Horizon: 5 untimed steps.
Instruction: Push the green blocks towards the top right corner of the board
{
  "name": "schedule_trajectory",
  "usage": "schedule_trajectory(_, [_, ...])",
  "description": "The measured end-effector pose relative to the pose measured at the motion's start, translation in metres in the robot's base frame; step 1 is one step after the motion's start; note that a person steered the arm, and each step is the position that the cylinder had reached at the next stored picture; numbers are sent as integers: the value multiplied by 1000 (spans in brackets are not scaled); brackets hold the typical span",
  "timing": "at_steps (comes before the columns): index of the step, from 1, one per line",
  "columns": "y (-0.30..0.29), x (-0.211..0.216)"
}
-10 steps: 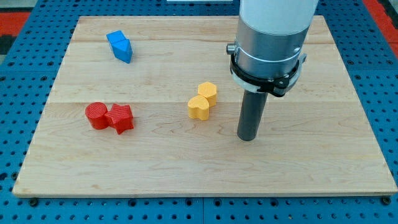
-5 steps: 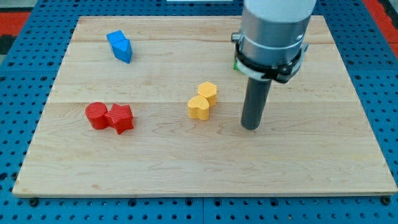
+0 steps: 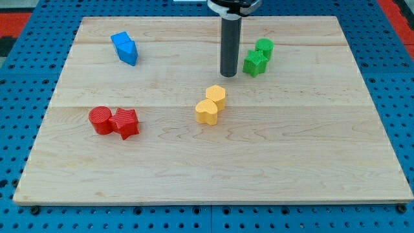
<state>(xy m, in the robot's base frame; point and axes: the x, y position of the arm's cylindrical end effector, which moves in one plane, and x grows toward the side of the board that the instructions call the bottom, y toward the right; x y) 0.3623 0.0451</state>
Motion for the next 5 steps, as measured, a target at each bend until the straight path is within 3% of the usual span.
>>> schedule_trajectory(2, [60,-13])
schedule_trajectory(3, [96,-40])
schedule_trajectory(4, [98,-92])
schedule_trajectory(5, [88,-91])
